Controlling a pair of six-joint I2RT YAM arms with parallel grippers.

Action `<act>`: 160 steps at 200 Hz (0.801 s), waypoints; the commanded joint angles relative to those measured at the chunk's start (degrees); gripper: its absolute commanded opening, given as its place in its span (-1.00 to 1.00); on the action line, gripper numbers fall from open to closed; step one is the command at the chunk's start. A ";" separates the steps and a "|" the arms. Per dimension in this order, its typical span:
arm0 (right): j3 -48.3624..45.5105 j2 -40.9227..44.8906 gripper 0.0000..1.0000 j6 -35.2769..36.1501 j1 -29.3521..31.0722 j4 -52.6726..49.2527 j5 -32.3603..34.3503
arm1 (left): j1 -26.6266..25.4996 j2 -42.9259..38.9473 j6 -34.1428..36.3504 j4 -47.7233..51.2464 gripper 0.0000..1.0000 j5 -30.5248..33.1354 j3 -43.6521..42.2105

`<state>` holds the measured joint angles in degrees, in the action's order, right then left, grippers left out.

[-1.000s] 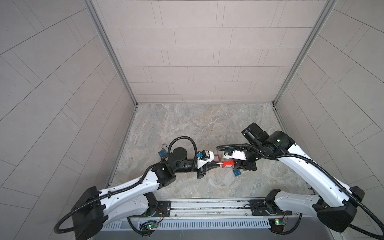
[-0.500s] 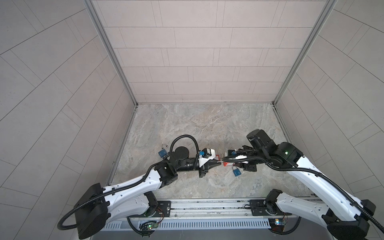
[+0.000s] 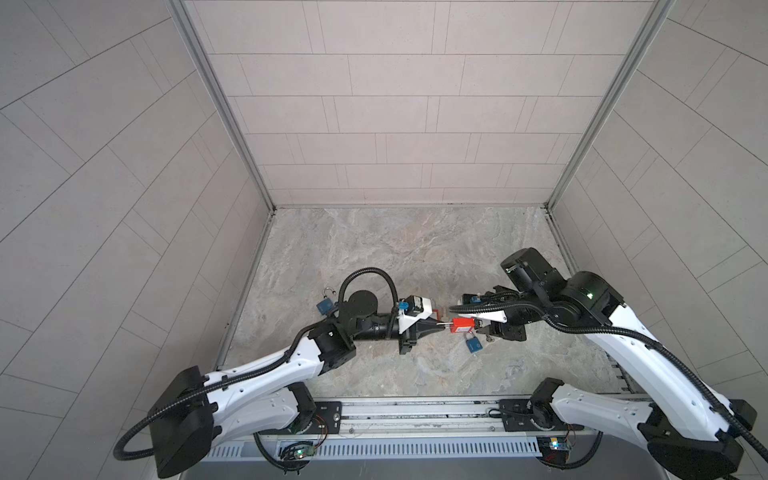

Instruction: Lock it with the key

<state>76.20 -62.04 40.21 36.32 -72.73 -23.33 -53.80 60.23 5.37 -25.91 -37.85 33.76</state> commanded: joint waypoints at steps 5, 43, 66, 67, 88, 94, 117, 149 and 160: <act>0.60 -3.07 -0.15 0.40 -0.18 -5.54 -1.54 | -0.51 -0.45 0.87 -1.62 -1.00 -1.77 2.01; -0.20 -2.39 -0.45 0.34 -0.15 -2.68 -0.45 | -0.87 -0.07 1.01 -1.61 -1.00 -1.24 1.71; -1.60 -0.22 -0.46 0.44 0.03 0.57 -0.48 | -0.87 0.28 0.88 -1.83 -1.00 -1.01 1.83; -1.72 -0.11 -0.46 0.42 0.05 0.75 -0.44 | -0.87 0.26 0.88 -1.89 -1.00 -1.05 1.79; -3.81 2.19 -0.67 0.49 0.72 5.15 -0.67 | -0.87 0.67 0.16 -3.10 -1.00 -0.70 1.58; -4.68 2.95 -0.73 0.57 0.92 6.44 -0.54 | -0.87 0.76 -0.23 -3.54 -1.00 -0.65 1.53; -7.67 4.77 -0.72 0.88 2.49 10.84 3.73 | -0.87 1.60 -1.56 -4.65 -1.00 -0.55 1.57; -8.93 5.90 -0.69 2.40 5.31 13.48 10.16 | -0.87 2.00 -2.45 -5.55 -1.00 -0.25 1.57; -9.30 6.36 -0.70 3.56 5.64 13.40 11.47 | -0.87 1.90 -2.59 -5.95 -1.00 -0.11 1.49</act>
<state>67.46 -57.17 41.23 41.08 -62.65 -17.28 -54.15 62.43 3.81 -27.64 -36.93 33.78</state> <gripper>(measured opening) 0.153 0.052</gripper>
